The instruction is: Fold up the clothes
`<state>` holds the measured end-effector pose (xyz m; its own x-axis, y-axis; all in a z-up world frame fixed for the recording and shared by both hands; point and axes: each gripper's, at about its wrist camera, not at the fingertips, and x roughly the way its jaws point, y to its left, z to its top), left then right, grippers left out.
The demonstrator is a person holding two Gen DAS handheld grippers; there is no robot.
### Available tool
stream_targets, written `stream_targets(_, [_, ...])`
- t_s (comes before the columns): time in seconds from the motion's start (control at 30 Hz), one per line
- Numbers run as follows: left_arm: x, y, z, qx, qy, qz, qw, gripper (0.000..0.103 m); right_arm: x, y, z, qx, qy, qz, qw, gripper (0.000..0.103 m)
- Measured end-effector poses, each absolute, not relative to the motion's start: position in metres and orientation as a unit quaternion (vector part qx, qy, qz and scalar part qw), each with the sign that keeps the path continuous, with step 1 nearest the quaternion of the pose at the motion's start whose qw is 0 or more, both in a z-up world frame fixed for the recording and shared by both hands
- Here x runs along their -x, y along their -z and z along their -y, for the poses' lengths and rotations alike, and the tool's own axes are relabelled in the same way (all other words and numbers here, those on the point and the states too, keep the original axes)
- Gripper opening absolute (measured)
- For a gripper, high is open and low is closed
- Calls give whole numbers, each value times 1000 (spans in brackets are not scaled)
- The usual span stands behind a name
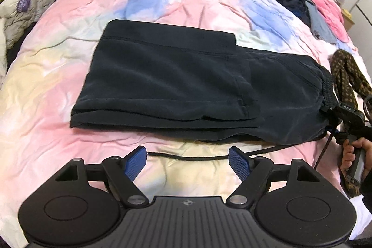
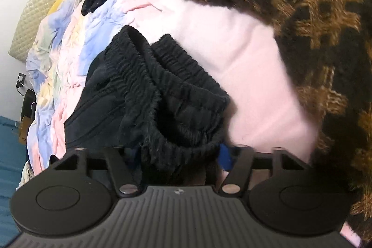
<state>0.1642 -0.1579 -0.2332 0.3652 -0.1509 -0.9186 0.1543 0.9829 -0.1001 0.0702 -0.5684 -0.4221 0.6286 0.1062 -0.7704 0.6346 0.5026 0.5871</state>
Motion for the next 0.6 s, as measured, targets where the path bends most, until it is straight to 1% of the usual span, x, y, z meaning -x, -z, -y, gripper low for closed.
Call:
stream_targets(0.1, [-161,233,153,2,87,-554,828,79,-74,408,559,-434,176,-399,788,42])
stream_targets(0.17, [-161,234,153,3,89,-553,828,79,-72,398,555,-438,177,-389,790,40])
stream_targets(0.47, [-174,235,170,2,122,-531,839,79,-85,328,523,-382,156,-359,837,39])
stream_targets(0.6, [-177,232,163,10,141,-522,841,79,-94,300,501,-357,148,-347,855,38])
